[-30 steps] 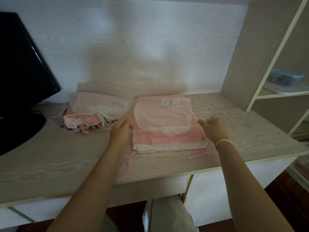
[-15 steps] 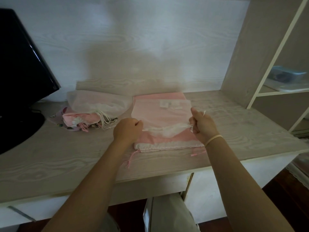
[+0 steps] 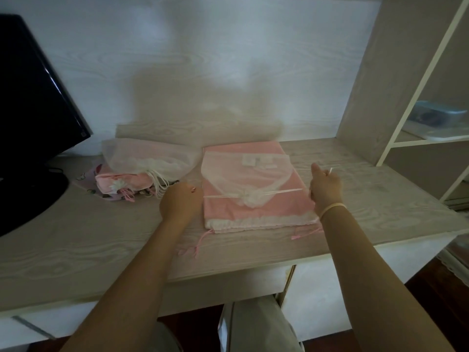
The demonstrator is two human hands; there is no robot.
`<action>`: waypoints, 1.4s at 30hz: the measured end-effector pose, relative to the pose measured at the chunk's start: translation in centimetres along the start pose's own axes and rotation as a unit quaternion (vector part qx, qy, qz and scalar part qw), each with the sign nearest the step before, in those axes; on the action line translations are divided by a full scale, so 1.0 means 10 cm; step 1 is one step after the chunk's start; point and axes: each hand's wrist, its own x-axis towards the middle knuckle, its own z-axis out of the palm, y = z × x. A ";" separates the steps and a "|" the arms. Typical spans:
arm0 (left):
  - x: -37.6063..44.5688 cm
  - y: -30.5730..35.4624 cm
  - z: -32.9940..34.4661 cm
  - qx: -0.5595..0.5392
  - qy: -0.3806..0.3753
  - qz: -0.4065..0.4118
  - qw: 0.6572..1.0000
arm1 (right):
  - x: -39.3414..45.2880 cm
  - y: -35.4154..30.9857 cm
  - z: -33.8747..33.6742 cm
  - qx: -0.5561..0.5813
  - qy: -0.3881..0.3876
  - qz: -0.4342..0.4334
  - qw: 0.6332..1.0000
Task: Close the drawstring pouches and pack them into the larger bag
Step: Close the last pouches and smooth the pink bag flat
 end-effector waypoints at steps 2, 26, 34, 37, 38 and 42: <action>0.05 0.10 -0.09 -0.078 -0.016 0.008 0.997 | -0.03 -0.14 0.02 0.000 -0.069 -0.020 0.997; 0.14 0.80 -0.02 0.234 -0.188 0.152 0.942 | -0.45 -0.46 0.69 -0.584 -0.290 -0.239 0.719; 0.03 0.68 0.14 0.031 -0.166 0.086 0.982 | -0.54 -0.15 0.72 -0.492 -0.255 -0.244 0.796; -0.03 0.67 0.16 -0.183 -0.152 0.067 0.969 | -0.54 -0.11 0.71 -0.443 -0.228 -0.258 0.828; -0.04 0.68 0.17 -0.251 -0.156 0.056 0.954 | -0.55 -0.11 0.71 -0.428 -0.231 -0.254 0.836; -0.07 0.72 0.20 -0.350 -0.156 0.022 0.924 | -0.54 -0.12 0.66 -0.248 -0.201 -0.186 0.929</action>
